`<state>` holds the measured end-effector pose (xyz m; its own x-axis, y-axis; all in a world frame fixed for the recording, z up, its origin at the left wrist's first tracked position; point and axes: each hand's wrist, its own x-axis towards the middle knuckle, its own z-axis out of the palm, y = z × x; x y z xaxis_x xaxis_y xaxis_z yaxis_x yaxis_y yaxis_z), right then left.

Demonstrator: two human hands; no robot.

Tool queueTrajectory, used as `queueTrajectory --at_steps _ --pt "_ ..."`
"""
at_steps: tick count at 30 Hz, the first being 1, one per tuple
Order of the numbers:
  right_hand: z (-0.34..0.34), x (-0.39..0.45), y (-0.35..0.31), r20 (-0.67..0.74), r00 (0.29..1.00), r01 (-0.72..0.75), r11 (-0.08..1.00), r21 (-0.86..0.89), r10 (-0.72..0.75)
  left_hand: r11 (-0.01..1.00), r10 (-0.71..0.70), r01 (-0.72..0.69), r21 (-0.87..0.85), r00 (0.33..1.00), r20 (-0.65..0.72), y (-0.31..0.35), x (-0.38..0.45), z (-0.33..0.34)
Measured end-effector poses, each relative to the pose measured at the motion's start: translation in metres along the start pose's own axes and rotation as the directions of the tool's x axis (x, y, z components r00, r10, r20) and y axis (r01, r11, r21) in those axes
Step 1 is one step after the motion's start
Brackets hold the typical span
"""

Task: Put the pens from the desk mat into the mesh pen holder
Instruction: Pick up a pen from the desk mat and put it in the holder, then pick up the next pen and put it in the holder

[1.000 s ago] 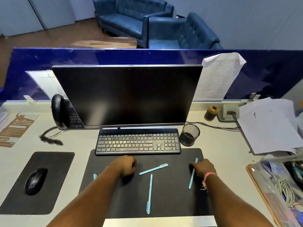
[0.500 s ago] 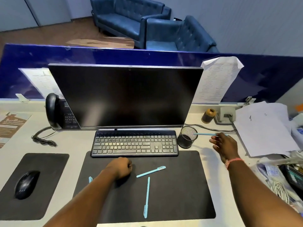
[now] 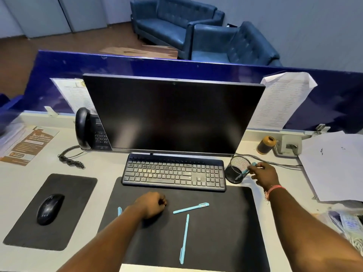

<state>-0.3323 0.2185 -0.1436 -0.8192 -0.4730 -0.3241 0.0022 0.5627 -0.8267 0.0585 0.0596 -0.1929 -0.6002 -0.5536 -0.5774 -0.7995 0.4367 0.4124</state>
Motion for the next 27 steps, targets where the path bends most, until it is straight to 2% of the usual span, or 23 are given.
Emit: queueTrajectory --at_steps 3,6,9,11,13,15,17,19,22,24,27 --pt "0.002 -0.003 0.006 -0.084 0.995 -0.031 0.964 0.264 0.055 1.000 0.009 -0.009 -0.011 1.000 0.004 -0.001 -0.001 0.000" --pt "0.009 -0.014 0.019 -0.285 0.940 -0.015 0.858 0.513 0.187 1.000 0.007 -0.007 -0.020 1.000 0.005 -0.002 0.000 0.000" --pt "0.019 -0.033 0.044 -0.431 0.853 -0.035 0.856 0.516 0.294 1.000 0.013 -0.012 -0.027 1.000 0.009 -0.003 0.003 -0.001" --pt "0.031 -0.049 0.062 -0.433 0.859 -0.082 0.908 0.410 0.273 0.999 0.020 -0.019 -0.028 1.000 0.016 -0.003 0.006 -0.002" --pt "0.045 -0.063 0.075 -0.325 0.930 -0.091 0.963 0.253 0.174 1.000 0.028 -0.028 -0.015 0.999 0.018 -0.003 0.008 -0.003" --pt "0.059 -0.074 0.084 -0.140 0.989 -0.039 0.996 0.083 0.051 0.999 0.033 -0.033 0.000 0.999 0.021 -0.002 0.010 -0.004" --pt "0.072 -0.085 0.086 0.054 0.998 0.044 0.998 -0.053 -0.042 0.999 0.033 -0.033 0.009 0.999 0.033 -0.001 0.011 -0.005" --pt "0.084 -0.094 0.084 0.216 0.968 0.160 0.978 -0.137 -0.129 0.999 0.036 -0.036 0.015 0.998 0.043 0.000 0.012 -0.007" --pt "0.096 -0.101 0.075 0.425 0.877 0.358 0.895 -0.266 -0.224 0.999 0.041 -0.042 0.028 0.998 0.047 0.000 0.013 -0.008" --pt "0.103 -0.101 0.071 0.551 0.808 0.464 0.801 -0.380 -0.207 0.999 0.047 -0.048 0.019 0.998 0.043 -0.002 0.013 -0.008" --pt "0.108 -0.099 0.069 0.611 0.772 0.550 0.666 -0.505 -0.174 0.998 0.062 -0.062 0.006 0.998 0.033 -0.003 0.011 -0.008"
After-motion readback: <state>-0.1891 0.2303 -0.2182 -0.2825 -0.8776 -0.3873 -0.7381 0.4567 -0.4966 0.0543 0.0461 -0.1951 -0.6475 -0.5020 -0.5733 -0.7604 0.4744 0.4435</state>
